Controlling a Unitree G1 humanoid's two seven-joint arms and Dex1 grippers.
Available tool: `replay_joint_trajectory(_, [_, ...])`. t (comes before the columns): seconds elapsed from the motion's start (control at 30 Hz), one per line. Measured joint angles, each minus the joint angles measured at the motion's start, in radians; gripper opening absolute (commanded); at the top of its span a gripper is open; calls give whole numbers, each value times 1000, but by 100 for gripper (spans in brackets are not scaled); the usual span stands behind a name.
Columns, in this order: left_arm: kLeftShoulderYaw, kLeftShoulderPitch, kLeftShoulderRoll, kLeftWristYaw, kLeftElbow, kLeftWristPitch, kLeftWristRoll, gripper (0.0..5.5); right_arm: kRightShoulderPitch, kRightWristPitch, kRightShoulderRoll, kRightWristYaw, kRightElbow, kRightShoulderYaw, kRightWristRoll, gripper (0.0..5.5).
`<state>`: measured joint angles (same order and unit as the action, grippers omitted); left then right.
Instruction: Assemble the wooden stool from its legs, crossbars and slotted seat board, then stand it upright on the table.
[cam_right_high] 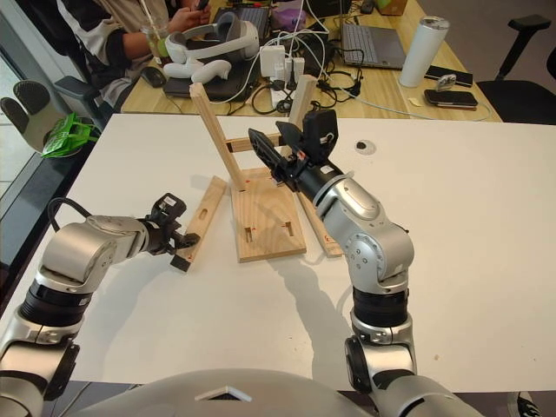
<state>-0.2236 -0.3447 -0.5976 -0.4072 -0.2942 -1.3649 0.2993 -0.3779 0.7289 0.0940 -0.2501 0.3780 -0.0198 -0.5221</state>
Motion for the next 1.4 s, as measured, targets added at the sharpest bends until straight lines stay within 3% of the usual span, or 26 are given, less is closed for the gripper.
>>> replay_joint_trajectory(0.4, [-72,13,-40,-20,-23,-16,3,297,0,-6,-4,20,0,-3,13,299])
replay_joint_trajectory(0.6, [-141,16,-100,-17,-49,38,-38,222,0,-9,-1,21,0,-2,20,299])
replay_joint_trajectory(0.87, [-174,37,-153,-2,0,183,-149,208,-1,-10,3,21,-1,1,20,299])
replay_joint_trajectory(1.4, [134,-67,-171,142,104,443,-322,204,-60,-61,-39,67,-77,134,-45,299])
